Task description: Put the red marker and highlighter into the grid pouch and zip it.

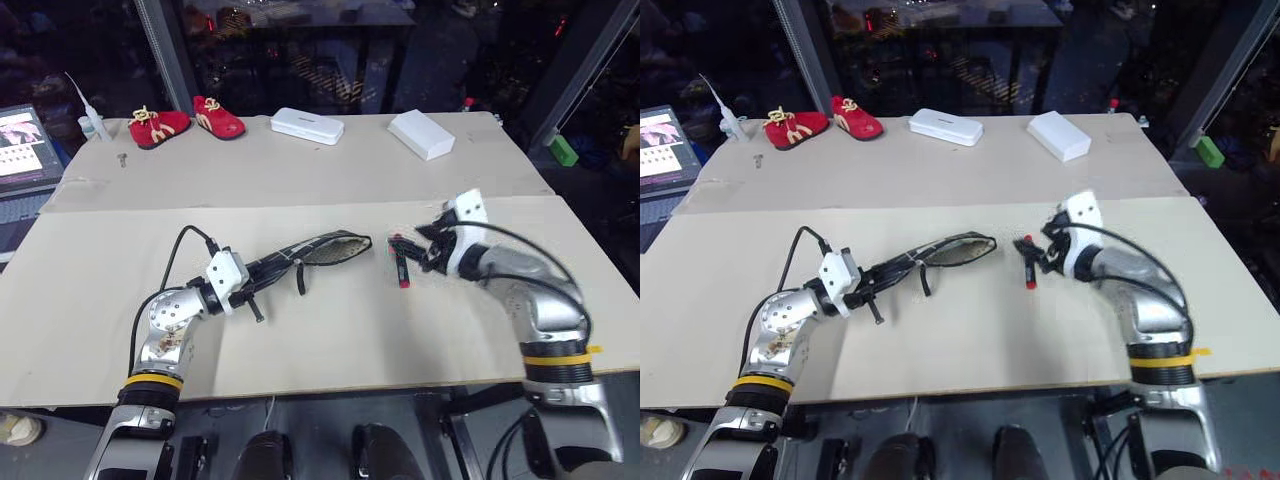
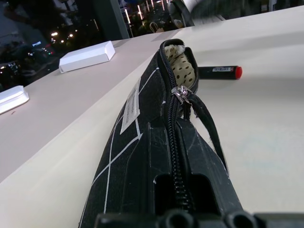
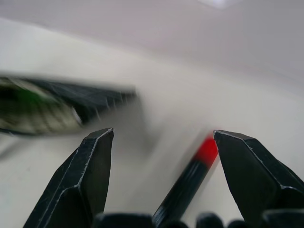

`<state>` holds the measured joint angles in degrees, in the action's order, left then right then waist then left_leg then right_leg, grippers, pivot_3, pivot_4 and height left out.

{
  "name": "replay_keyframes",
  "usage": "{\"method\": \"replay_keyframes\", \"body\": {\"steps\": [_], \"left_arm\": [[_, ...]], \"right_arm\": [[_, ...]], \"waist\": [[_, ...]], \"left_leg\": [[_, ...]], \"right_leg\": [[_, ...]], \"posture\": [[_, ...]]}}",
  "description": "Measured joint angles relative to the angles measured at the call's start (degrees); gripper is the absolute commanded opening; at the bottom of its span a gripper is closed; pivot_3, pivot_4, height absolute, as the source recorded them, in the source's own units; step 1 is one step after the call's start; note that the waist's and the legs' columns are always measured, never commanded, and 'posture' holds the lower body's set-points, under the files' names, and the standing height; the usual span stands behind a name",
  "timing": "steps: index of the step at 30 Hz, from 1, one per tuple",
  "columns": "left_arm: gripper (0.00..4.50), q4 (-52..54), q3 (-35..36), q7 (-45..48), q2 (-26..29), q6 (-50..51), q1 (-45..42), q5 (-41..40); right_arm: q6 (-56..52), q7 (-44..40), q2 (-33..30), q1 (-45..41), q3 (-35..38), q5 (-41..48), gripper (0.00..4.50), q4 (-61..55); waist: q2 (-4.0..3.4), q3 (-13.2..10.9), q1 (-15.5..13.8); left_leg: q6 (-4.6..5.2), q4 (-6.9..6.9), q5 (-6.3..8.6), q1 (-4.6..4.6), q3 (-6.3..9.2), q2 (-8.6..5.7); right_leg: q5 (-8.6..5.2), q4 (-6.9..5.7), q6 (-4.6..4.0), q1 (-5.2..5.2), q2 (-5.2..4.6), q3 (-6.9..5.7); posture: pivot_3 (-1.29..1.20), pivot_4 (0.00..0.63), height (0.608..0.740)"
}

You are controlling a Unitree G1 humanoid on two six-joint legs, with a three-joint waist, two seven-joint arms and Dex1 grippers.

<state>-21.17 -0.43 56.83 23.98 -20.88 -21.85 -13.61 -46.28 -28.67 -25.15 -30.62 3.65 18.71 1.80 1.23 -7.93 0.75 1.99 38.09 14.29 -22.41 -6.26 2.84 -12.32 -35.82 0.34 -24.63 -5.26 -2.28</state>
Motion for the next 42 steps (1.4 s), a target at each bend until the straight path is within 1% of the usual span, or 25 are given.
{"method": "replay_keyframes", "body": {"steps": [3, 6, 12, 18, 21, 25, 28, 29, 36, 39, 41, 42], "left_arm": [[0.0, 0.1, 0.0, -0.3, -0.1, 0.0, 0.2, 0.0], [0.0, 0.2, 0.0, -0.5, -0.2, 0.0, 0.3, 0.0], [0.0, 0.2, 0.0, -0.9, -0.3, 0.0, 0.3, 0.0], [0.0, 0.2, 0.0, -1.1, -0.3, 0.0, 0.3, 0.0], [0.0, 0.2, 0.0, -1.1, -0.3, 0.0, 0.3, 0.0], [0.0, 0.2, 0.0, -1.1, -0.3, 0.0, 0.3, 0.0], [0.0, 0.2, 0.0, -1.1, -0.3, 0.0, 0.3, 0.0], [0.0, 0.2, 0.0, -1.1, -0.3, 0.0, 0.3, 0.0], [0.0, 0.2, 0.0, -1.1, -0.3, 0.0, 0.3, 0.0], [0.0, 0.2, 0.0, -1.1, -0.3, 0.0, 0.3, 0.0], [0.0, 0.2, 0.0, -1.1, -0.3, 0.0, 0.2, 0.0], [0.0, 0.2, -0.1, -1.0, -0.4, 0.0, 0.0, 0.0]], "right_arm": [[-2.7, 5.4, 1.5, -0.2, 0.2, -1.5, 3.71, 0.4], [-3.3, 7.6, 2.2, -0.2, 0.2, -2.2, 3.71, 0.8], [-2.3, 10.0, 3.1, -0.2, 0.1, -4.1, 3.71, 3.5], [-1.0, 10.4, 4.5, -0.2, -1.0, -5.7, 3.71, 4.7], [0.1, 10.4, 4.9, 0.1, -1.3, -6.4, 2.95, 5.0], [3.0, 10.7, 4.7, 1.7, -2.3, -8.6, 1.52, 5.0], [4.6, 10.6, 4.5, 2.6, -2.4, -9.4, 0.64, 4.9], [4.7, 10.6, 4.5, 2.6, -2.4, -9.5, 0.55, 4.9], [7.6, 11.0, 4.3, 2.7, -2.3, -10.7, 0.55, 5.8], [14.3, 5.8, 0.6, 1.8, -2.4, -10.5, 0.55, 4.5], [20.2, 1.9, -2.6, -0.7, -1.5, -10.4, 0.55, 1.0], [24.1, -2.1, -5.6, -1.0, -1.7, -10.0, 0.55, -2.1]], "waist": [[0.0, 0.0, 0.0], [0.0, 0.0, -0.1], [0.0, 0.0, 0.0], [0.0, 0.0, 0.3], [0.0, 0.0, 0.3], [0.0, 0.0, 0.3], [0.0, 0.0, 0.3], [0.0, 0.0, 0.3], [0.0, 0.0, 0.3], [-0.04, 0.0, 0.2], [-0.05, 0.0, 0.3], [-0.05, 0.0, 0.2]], "left_leg": [[0.03, 0.0, 0.01, -0.14, -0.03, -0.05], [0.03, 0.0, 0.01, -0.16, -0.04, -0.06], [0.02, 0.0, 0.0, -0.11, -0.04, -0.06], [0.02, 0.0, 0.0, -0.11, -0.02, -0.04], [0.02, 0.0, 0.0, -0.08, -0.03, -0.04], [0.02, 0.0, 0.01, 0.03, -0.02, -0.03], [0.02, 0.0, 0.01, 0.13, -0.02, -0.02], [0.02, 0.0, 0.01, 0.17, -0.01, -0.02], [0.02, 0.0, 0.01, 0.15, 0.0, -0.02], [0.03, 0.0, 0.01, 0.05, 0.02, -0.05], [0.04, 0.0, 0.02, 0.02, 0.02, -0.06], [0.05, -0.01, 0.03, 0.01, 0.05, -0.06]], "right_leg": [[0.02, 0.08, 0.06, -0.08, -0.05, 0.0], [0.01, 0.1, 0.08, -0.08, -0.02, -0.02], [0.01, 0.05, 0.07, -0.07, 0.06, -0.02], [0.01, 0.05, 0.07, -0.07, 0.05, 0.0], [0.01, 0.05, 0.07, -0.04, 0.05, 0.0], [0.0, 0.06, 0.08, 0.07, 0.07, -0.02], [0.0, 0.07, 0.09, 0.2, 0.06, -0.02], [0.0, 0.07, 0.08, 0.23, 0.06, -0.02], [0.0, 0.07, 0.09, 0.21, 0.05, 0.0], [0.0, 0.1, 0.1, 0.11, 0.03, 0.03], [-0.01, 0.11, 0.12, 0.06, 0.06, 0.03], [-0.03, 0.13, 0.14, 0.07, 0.08, 0.0]], "posture": [[0.0, 0.15, 0.74], [0.0, 0.15, 0.74], [0.0, 0.15, 0.74], [0.0, 0.15, 0.74], [0.0, 0.15, 0.74], [0.0, 0.15, 0.74], [0.0, 0.15, 0.74], [0.0, 0.15, 0.74], [0.0, 0.15, 0.74], [0.0, 0.15, 0.74], [0.0, 0.15, 0.74], [0.0, 0.15, 0.74]]}}
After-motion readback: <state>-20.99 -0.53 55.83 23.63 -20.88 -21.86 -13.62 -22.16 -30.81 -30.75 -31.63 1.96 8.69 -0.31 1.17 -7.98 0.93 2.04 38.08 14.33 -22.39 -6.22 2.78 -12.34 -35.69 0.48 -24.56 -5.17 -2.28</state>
